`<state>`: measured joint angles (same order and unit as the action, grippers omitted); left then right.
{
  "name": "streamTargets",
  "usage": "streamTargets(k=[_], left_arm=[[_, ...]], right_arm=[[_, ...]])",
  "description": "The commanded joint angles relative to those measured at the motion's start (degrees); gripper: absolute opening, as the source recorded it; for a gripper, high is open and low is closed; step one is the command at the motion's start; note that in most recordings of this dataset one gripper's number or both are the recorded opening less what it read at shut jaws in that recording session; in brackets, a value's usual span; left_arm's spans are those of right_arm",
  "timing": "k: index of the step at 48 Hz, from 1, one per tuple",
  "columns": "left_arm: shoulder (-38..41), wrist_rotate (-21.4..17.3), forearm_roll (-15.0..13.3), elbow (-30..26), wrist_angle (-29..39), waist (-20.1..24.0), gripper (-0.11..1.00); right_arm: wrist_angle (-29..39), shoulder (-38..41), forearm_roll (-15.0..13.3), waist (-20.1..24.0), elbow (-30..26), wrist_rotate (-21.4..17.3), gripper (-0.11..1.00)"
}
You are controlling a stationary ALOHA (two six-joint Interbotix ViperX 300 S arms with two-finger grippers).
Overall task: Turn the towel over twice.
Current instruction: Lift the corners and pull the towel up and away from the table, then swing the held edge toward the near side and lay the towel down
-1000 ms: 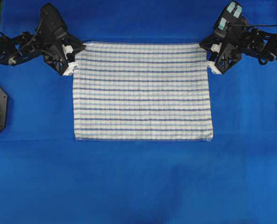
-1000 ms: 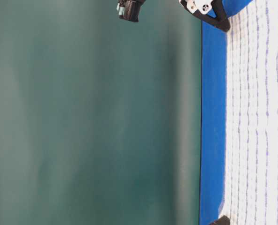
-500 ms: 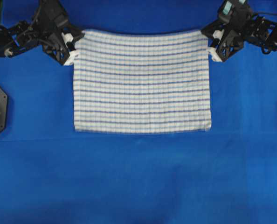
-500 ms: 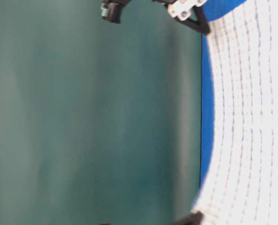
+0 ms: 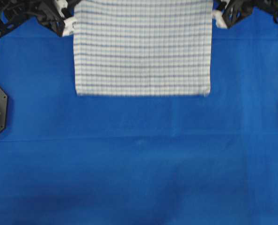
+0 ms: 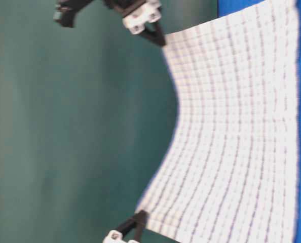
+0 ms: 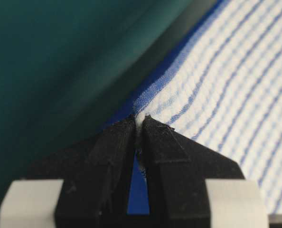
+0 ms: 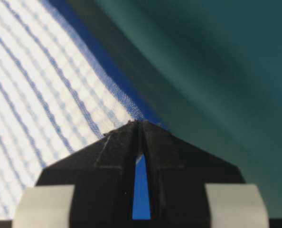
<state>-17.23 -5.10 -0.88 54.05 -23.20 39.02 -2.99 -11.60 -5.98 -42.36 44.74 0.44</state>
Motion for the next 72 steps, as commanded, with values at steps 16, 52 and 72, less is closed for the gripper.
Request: streamTargets(k=[16, 52, 72], left_arm=[[-9.93, -4.75, -0.18, -2.90, -0.62, 0.53, 0.03], [-18.28, -3.69, -0.18, 6.59, -0.70, -12.66, 0.03], [-18.28, -2.37, -0.18, 12.48, 0.26, -26.37, 0.03]], right_arm=[[7.29, -6.86, -3.78, -0.35, -7.82, 0.09, 0.06], [24.17, -22.68, -3.78, 14.15, -3.43, -1.05, 0.06], [29.00, -21.71, -3.43, 32.61, 0.88, -8.53, 0.06]])
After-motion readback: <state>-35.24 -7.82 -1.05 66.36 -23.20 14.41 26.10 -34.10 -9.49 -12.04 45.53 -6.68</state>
